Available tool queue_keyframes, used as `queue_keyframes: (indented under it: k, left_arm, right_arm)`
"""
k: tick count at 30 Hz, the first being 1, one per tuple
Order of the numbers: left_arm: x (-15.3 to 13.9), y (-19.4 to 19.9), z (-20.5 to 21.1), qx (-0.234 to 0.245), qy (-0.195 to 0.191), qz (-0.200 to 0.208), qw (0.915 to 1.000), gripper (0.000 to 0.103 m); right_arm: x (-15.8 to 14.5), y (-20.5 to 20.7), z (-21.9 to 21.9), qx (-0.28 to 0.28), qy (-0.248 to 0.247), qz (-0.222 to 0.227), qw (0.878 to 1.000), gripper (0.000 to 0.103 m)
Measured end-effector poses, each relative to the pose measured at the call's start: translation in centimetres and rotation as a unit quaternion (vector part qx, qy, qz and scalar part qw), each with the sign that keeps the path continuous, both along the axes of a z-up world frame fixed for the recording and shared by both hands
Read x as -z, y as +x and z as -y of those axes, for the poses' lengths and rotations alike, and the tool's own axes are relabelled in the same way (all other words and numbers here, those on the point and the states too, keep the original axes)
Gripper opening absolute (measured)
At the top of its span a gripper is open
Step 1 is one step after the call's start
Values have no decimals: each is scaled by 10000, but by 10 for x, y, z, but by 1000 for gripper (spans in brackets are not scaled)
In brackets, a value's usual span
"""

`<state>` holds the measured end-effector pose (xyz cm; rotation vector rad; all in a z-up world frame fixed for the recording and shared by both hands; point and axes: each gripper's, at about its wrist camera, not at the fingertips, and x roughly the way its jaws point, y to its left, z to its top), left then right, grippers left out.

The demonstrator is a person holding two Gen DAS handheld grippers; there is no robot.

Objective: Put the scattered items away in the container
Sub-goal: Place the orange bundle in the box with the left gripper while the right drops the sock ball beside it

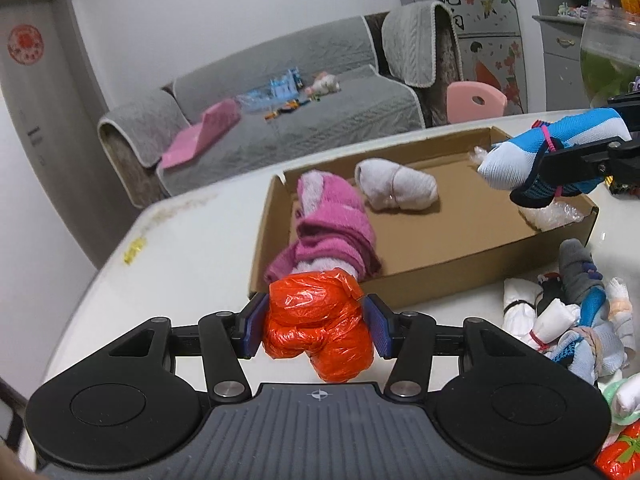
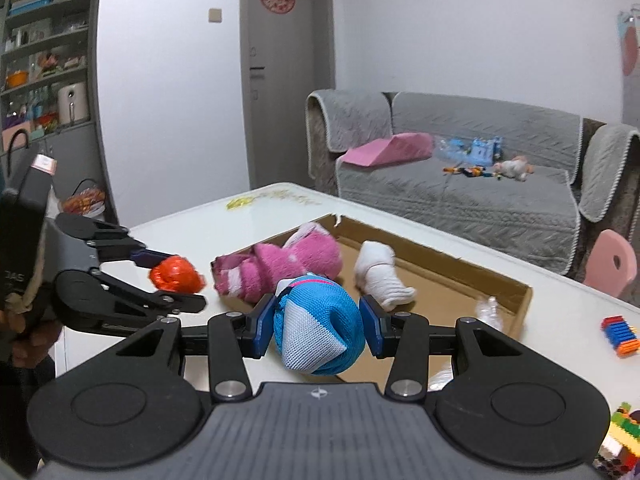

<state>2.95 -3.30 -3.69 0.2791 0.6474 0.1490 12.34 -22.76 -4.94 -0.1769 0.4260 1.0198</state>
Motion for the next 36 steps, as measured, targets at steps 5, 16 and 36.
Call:
queue_keyframes:
  k: [5, 16, 36]
  left_arm:
    - [-15, -5, 7, 41, 268, 250, 9993, 58]
    - [-47, 28, 16, 261, 88, 460, 9986, 58]
    - [-16, 145, 39, 368, -483, -151, 9980, 58]
  right_arm:
    - [-6, 0, 6, 156, 244, 175, 9994, 41]
    - [-16, 14, 19, 699, 820, 409, 9933, 41]
    - [5, 56, 22, 1393, 834, 26, 9867, 41]
